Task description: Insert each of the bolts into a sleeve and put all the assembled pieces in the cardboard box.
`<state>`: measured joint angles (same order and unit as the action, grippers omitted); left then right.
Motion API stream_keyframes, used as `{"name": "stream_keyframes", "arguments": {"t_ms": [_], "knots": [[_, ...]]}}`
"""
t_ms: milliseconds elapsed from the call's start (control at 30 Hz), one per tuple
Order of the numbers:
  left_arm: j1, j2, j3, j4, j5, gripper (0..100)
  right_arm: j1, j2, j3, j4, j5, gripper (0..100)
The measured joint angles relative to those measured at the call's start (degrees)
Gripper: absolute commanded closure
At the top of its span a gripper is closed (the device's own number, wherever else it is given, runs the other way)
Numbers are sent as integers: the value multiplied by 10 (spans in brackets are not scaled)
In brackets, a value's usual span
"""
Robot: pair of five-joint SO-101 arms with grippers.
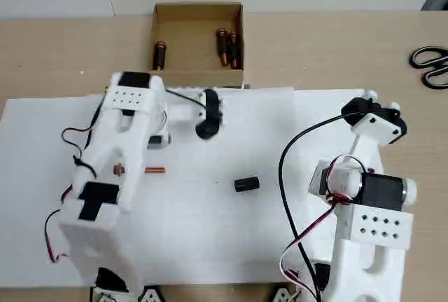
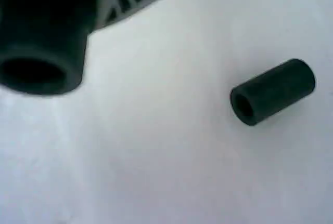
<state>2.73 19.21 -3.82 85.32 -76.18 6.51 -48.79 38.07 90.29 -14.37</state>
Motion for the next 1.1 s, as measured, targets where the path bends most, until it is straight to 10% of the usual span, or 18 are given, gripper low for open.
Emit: {"name": "stream_keyframes", "arguments": {"t_ms": [300, 1100], "knots": [[11, -134, -7, 5, 116, 994, -18, 0, 0, 0, 0, 996], [1, -534, -5, 16, 641, 994, -355, -2, -104, -14, 1, 996]]}}
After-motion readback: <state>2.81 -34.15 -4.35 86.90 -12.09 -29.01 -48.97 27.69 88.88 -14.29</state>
